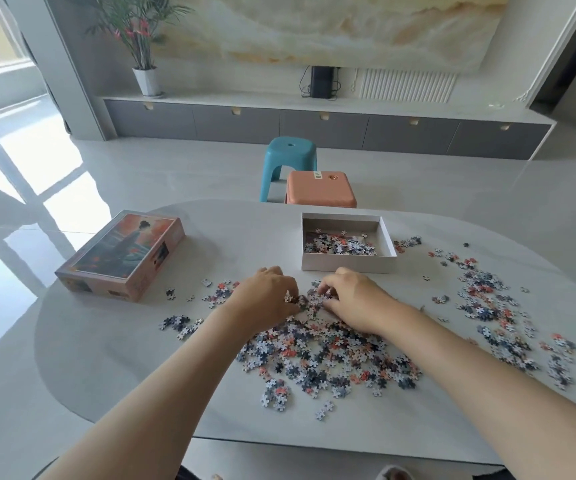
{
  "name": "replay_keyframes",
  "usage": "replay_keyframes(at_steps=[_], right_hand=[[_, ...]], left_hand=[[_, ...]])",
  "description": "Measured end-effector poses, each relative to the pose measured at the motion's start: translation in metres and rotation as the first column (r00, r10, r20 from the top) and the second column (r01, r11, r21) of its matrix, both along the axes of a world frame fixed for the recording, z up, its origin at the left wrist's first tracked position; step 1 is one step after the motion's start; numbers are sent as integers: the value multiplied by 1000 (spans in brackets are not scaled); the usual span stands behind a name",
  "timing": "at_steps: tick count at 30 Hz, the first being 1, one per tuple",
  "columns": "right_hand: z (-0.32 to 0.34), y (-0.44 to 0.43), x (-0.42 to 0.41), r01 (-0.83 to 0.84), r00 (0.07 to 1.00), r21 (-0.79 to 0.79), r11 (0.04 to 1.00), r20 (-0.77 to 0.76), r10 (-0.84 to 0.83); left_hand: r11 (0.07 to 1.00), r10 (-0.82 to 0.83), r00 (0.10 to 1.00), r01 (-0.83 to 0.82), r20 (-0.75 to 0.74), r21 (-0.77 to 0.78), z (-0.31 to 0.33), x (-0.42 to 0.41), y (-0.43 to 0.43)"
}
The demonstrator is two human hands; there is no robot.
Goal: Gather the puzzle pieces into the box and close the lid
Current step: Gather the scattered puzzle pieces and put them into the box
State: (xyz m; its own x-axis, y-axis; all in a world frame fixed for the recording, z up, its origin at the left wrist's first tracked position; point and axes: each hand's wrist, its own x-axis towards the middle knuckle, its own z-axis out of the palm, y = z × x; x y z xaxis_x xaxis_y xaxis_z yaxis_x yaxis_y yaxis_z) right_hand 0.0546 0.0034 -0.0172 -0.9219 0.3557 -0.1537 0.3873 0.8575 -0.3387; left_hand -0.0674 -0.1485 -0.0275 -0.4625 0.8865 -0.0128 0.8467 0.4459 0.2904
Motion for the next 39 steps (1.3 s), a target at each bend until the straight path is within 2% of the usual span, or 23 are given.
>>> replay_keyframes(at_steps=[6,9,12,16,18,21,26,30,33,35,36,38,39], right_hand=[[11,6,-6,4,1000,-30,1000,20,-3],[21,15,-10,12,1000,-63,998,-17,-13],[32,34,-17,62,984,-100,993,-162,-78],[40,63,-25,169,889,-74,983,-419,-185],[37,71,-28,185,850,-60,981,-491,-191],[29,75,-29,162,892,-65,985,-416,-175],[26,76,-21,105,976,-77,991,-181,-118],[29,80,-13,117,992,-6,993,-46,-118],[28,75,-9,66,998,-4,998,-4,-66],[26,70,-6,51,998,-17,999,-24,-51],[25,68,-5,46,997,-9,999,-62,-47],[22,64,-2,40,981,48,998,-193,-30],[22,61,1,45,966,75,996,-256,-25]], left_hand=[[1000,7,998,-9,60,21,1,-8,19],[997,-3,994,-5,109,78,7,-10,32],[980,11,986,-44,169,193,16,-10,50],[893,112,945,-232,308,386,27,-12,78],[855,141,948,-262,284,448,30,-15,89],[835,150,973,-221,177,505,23,-22,101],[896,26,997,-57,78,441,4,-26,103],[950,-86,988,121,-131,289,-1,-20,84],[928,-61,967,147,-249,343,1,-11,65],[918,-45,972,131,-229,375,5,-7,53],[926,-55,984,113,-168,359,6,-6,48],[969,-82,997,80,-2,232,6,-2,37],[988,-99,995,95,26,120,4,2,31]])
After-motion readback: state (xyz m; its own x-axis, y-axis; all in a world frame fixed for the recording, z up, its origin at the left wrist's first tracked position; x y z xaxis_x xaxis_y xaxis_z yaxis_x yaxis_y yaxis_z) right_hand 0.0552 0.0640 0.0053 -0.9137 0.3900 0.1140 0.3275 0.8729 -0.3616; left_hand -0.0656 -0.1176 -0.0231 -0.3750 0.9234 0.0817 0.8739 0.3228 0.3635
